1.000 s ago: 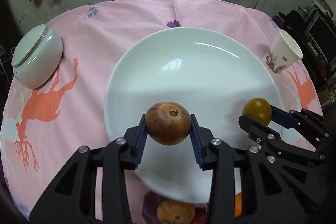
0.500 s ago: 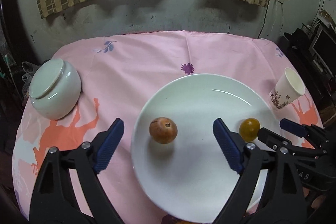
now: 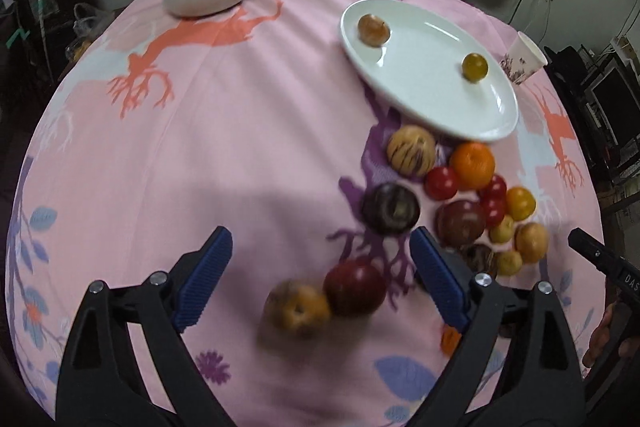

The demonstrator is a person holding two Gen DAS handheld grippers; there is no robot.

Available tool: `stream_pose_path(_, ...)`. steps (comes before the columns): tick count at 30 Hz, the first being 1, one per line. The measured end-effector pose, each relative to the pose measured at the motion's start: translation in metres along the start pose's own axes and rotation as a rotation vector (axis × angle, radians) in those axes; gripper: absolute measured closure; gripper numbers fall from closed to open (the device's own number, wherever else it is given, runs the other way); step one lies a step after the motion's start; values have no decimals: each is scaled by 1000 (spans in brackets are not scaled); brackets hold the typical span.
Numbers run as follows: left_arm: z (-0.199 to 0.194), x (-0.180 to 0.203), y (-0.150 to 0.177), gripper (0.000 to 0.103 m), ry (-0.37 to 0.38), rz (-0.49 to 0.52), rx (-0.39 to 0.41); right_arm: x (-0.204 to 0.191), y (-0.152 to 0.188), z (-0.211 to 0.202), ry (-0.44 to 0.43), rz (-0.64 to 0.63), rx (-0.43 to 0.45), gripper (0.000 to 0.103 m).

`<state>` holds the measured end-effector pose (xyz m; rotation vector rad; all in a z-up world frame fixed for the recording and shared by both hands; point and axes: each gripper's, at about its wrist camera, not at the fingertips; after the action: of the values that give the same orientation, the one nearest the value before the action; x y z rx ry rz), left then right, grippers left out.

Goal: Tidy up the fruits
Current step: 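Withdraw both grippers from the plate back toward the fruit cluster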

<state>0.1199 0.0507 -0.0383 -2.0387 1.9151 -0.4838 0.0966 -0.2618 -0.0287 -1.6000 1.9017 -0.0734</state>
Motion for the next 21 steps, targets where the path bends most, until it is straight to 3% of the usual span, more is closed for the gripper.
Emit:
stream_pose_path(6,-8,-12,41,11,-37,31,-48,-16,47,-15,14,-66,-33,30)
stream_pose_path(13,-19,-7,52,11,-33,45,-22,-26,71,-24,-29,-18,-63,29)
stream_pose_path(15,-19,-9,53,13,-63,42,-10,-28,77,-26,-34,-16,-69,29)
stream_pose_path(21,-11,-10,53,15,-69,71,-18,-34,93,-21,61,-116,-86,30)
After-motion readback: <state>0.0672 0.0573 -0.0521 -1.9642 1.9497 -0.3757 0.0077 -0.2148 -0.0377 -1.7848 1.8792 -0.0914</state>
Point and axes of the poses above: each gripper's, at about its wrist camera, not at the fingertips, and z roughly the way its jaws point, x to its right, y to its underside, and after that the axes turned 7 degrees about -y, right-handed
